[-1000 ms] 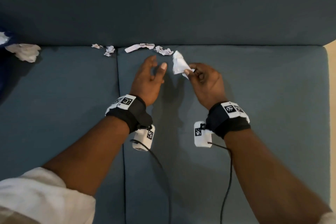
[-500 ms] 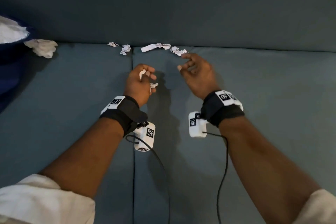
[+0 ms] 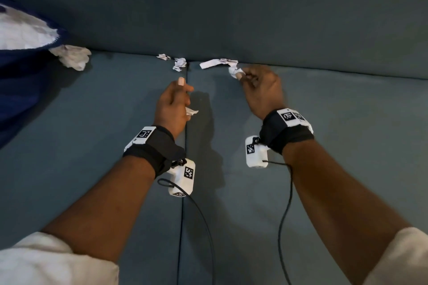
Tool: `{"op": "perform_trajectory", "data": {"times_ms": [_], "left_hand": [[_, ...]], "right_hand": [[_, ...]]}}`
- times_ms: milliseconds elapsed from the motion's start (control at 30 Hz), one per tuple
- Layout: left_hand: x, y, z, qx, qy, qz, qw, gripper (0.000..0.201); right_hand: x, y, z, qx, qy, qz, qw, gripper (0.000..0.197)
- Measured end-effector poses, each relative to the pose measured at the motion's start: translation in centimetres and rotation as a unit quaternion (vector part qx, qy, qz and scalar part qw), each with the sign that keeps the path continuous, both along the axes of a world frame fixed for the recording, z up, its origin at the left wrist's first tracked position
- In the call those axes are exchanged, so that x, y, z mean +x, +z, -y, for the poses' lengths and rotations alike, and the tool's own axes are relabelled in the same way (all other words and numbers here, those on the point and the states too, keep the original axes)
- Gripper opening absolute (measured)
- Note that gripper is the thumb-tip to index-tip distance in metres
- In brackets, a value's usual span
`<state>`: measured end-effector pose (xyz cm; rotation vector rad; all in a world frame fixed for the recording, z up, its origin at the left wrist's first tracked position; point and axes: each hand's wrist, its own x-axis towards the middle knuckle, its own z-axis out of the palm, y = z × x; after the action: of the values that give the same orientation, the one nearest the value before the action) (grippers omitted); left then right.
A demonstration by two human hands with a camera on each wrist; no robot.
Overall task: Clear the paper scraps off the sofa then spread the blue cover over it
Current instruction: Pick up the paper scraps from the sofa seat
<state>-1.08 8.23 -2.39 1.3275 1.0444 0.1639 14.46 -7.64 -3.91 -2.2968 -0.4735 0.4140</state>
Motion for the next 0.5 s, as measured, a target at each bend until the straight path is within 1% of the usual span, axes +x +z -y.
{"op": "perform_trajectory", "data": {"times_ms": [133,167,200,267,333,367,400,433,467,500], "left_hand": [[0.2,0.7,-0.4,-0.056,-0.002,0.007,0.998,0.06],[0.3,0.9,-0.4,-0.068,-0.011,0.012,0.998,0.065],[0.3,1.2,-0.3,-0.076,-0.025,0.02,0.997,0.066],[0.2,1.5,-0.2,-0.058,-0.059,0.033,0.996,0.054],[-0.3,1.2,-0.5,-0.022,-0.07,0.038,0.997,0.041],[-0.6,0.9,-0.9,-0.008,-0.061,0.038,0.997,0.033],[-1.0,0.4,-1.5,0.004,-0.046,0.037,0.998,0.022],[-1.4,0.0,-2.1,0.01,-0.029,0.035,0.999,0.013],[-1.8,-0.3,-2.7,0.011,-0.015,0.03,0.999,0.01],[-2.3,-0.5,-3.3,0.006,-0.004,0.019,1.0,0.011]], "right_hand": [[-4.1,2.6,-1.3,0.071,0.054,-0.024,0.996,0.015],[-5.2,3.1,-2.0,0.085,0.059,-0.037,0.994,0.014],[-6.2,3.6,-2.7,0.097,0.066,-0.053,0.992,0.013],[-8.2,4.1,-4.4,0.098,0.078,-0.077,0.989,0.01],[-9.9,4.2,-5.8,0.098,0.078,-0.104,0.987,0.007],[-10.3,4.2,-6.2,0.116,0.072,-0.142,0.98,0.009],[-10.5,4.3,-6.5,0.144,0.062,-0.198,0.968,0.017],[-10.3,4.2,-6.6,0.173,0.048,-0.263,0.948,0.027],[-9.9,4.1,-6.5,0.185,0.033,-0.309,0.932,0.032],[-9.1,3.6,-6.3,0.181,0.016,-0.317,0.931,0.032]]}}
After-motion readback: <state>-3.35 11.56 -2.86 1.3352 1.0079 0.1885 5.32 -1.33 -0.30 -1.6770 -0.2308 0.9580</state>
